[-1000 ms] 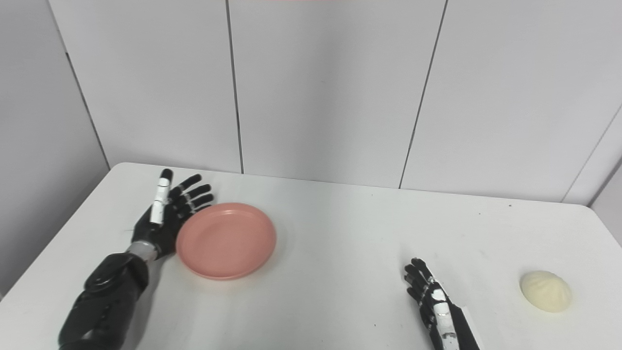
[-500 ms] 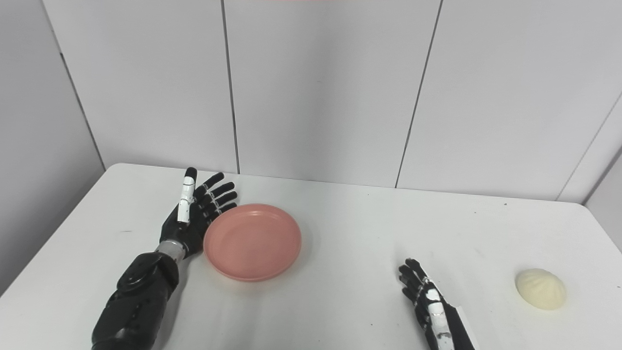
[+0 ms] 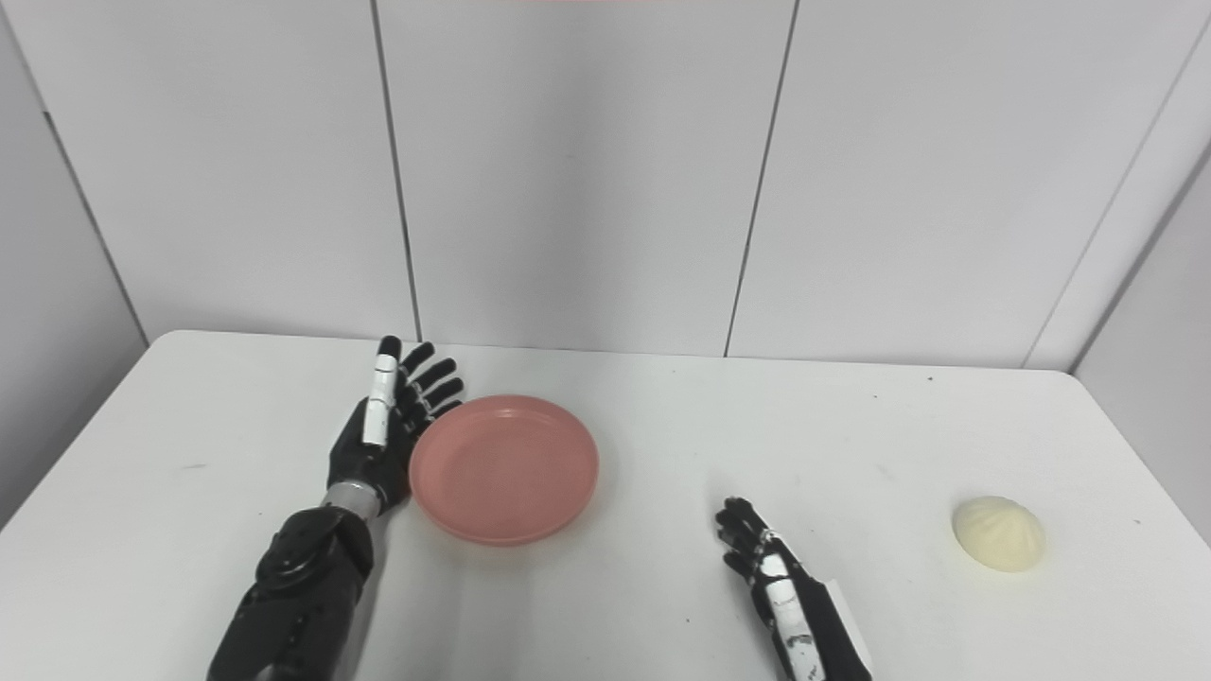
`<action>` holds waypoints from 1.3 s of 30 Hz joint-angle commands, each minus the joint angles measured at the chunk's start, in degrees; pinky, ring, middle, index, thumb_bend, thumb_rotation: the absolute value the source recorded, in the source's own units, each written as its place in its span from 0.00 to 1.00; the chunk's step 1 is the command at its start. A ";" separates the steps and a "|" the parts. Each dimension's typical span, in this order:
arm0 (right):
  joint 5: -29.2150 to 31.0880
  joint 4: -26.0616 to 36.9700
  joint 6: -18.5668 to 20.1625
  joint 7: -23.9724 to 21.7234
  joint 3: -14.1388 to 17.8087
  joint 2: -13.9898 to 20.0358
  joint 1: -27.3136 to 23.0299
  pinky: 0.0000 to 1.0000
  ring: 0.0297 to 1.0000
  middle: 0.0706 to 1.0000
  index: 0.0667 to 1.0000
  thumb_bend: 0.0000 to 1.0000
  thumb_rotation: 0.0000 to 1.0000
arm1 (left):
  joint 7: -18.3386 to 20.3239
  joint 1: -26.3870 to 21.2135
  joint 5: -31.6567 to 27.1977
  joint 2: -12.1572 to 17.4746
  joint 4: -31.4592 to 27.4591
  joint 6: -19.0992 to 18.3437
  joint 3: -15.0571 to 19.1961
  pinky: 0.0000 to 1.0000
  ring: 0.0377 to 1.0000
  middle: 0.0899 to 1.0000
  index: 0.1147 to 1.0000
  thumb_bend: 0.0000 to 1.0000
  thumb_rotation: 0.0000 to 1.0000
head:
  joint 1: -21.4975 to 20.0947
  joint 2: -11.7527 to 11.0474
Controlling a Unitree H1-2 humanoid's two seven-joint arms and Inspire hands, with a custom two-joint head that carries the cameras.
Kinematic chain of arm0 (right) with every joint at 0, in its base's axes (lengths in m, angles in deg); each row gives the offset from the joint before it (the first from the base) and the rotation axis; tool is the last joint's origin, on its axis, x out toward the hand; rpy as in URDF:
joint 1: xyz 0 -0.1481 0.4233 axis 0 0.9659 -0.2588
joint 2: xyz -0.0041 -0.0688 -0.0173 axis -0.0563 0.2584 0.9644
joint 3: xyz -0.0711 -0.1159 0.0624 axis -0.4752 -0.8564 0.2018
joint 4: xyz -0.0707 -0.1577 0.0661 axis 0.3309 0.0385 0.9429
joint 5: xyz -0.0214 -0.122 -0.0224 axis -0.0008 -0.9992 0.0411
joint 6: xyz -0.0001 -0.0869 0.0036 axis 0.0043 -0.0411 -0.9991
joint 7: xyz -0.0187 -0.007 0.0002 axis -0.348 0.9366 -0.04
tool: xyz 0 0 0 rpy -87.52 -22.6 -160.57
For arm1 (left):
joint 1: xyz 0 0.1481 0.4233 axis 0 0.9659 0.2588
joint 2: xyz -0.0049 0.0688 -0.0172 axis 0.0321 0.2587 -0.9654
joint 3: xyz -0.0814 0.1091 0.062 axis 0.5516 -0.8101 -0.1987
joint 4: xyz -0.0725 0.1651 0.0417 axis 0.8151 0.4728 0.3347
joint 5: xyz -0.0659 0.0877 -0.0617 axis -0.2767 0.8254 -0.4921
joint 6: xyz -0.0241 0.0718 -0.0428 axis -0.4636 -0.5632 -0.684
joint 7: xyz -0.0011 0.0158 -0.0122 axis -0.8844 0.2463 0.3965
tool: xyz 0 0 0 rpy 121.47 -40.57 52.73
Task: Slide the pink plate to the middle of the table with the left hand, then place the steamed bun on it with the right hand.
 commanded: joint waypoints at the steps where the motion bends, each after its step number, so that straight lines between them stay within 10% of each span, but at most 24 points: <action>1: -0.28 2.05 0.55 0.62 -0.14 -0.66 -0.23 0.93 0.90 0.87 0.87 0.83 0.96 | -0.59 -0.80 0.73 -0.92 0.50 0.03 -0.46 0.80 0.84 0.85 0.87 0.79 0.88 | -0.84 0.17; 28: -2.70 2.84 1.02 2.56 -0.77 -1.96 0.23 0.91 0.89 0.87 0.86 0.84 0.96 | 5.56 -0.84 4.03 -2.26 5.65 10.77 -5.64 0.82 0.81 0.81 0.84 0.77 0.86 | -6.25 1.35; 39: -4.53 3.43 -6.08 5.54 2.41 -3.46 0.53 0.87 0.87 0.86 0.86 0.84 0.95 | 5.13 -0.04 4.13 -2.58 5.60 13.23 -4.49 0.80 0.82 0.79 0.82 0.73 0.83 | -9.20 0.37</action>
